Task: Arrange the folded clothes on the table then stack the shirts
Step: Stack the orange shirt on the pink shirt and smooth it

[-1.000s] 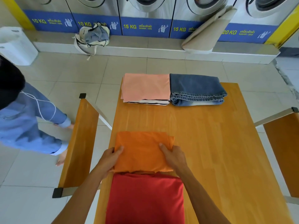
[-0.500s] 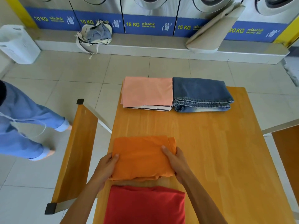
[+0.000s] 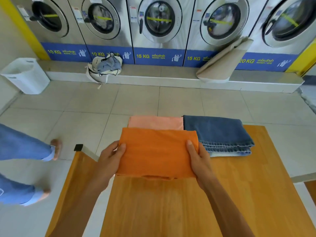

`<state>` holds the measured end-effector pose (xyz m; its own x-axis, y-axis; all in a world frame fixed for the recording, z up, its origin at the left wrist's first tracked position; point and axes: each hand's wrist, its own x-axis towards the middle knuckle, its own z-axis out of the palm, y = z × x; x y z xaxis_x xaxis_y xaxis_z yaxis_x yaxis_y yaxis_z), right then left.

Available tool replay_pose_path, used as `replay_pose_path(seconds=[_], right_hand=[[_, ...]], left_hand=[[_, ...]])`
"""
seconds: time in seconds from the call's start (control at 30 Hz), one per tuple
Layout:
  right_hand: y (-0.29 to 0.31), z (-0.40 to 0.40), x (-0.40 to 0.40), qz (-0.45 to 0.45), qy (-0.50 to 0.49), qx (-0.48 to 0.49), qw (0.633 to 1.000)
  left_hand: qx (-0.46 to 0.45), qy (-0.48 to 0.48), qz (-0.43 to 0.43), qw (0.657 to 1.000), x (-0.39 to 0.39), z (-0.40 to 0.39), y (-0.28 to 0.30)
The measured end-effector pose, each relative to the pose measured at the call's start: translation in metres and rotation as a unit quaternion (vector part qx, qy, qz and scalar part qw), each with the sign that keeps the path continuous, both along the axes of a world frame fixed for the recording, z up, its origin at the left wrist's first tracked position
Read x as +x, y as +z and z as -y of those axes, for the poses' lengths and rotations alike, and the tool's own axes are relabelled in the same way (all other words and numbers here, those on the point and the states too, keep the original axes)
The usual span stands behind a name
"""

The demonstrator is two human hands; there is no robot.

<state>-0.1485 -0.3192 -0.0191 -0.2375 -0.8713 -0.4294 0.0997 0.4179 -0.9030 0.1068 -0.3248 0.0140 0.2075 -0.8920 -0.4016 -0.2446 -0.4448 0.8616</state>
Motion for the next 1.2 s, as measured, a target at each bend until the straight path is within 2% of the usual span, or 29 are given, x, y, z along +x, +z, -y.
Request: replay_pose_path(seconds=[0.13,0.2,0.33,0.4,0.57,0.8,0.87,0.97,1.1,1.2], right_hand=[[0.014,0.068,-0.007,-0.048,0.004,-0.059,0.997],[0.006,0.094,-0.009,-0.090,0.010,-0.060,0.994],[-0.042,0.114,-0.009,-0.191,0.052,0.036,0.980],[-0.061,0.112,-0.009,-0.225,0.053,0.063,0.971],[-0.068,0.113,-0.011,-0.228,0.044,0.044,0.972],[-0.045,0.125,-0.010,-0.146,0.028,-0.035,0.988],[-0.049,0.124,-0.007,-0.157,0.043,-0.024,0.986],[-0.064,0.116,-0.006,-0.199,0.063,0.015,0.978],[-0.065,0.119,-0.009,-0.223,0.075,0.019,0.972],[-0.064,0.120,-0.010,-0.232,0.082,0.020,0.969]], left_hand=[[-0.059,-0.014,-0.006,0.998,-0.002,0.074,0.008],[-0.045,-0.018,-0.006,0.999,0.000,0.104,-0.006],[0.057,-0.038,0.055,0.996,0.000,0.125,-0.055],[0.066,-0.024,0.077,0.995,0.000,0.124,-0.071],[0.063,-0.006,0.037,0.997,0.001,0.126,-0.076],[-0.012,0.064,-0.060,0.996,0.003,0.121,-0.057],[-0.013,0.074,-0.039,0.996,0.005,0.115,-0.061],[0.051,0.036,0.019,0.998,0.007,0.108,-0.075],[0.121,0.044,-0.008,0.992,0.010,0.127,-0.072],[0.091,0.007,0.059,0.994,0.006,0.136,-0.067]])
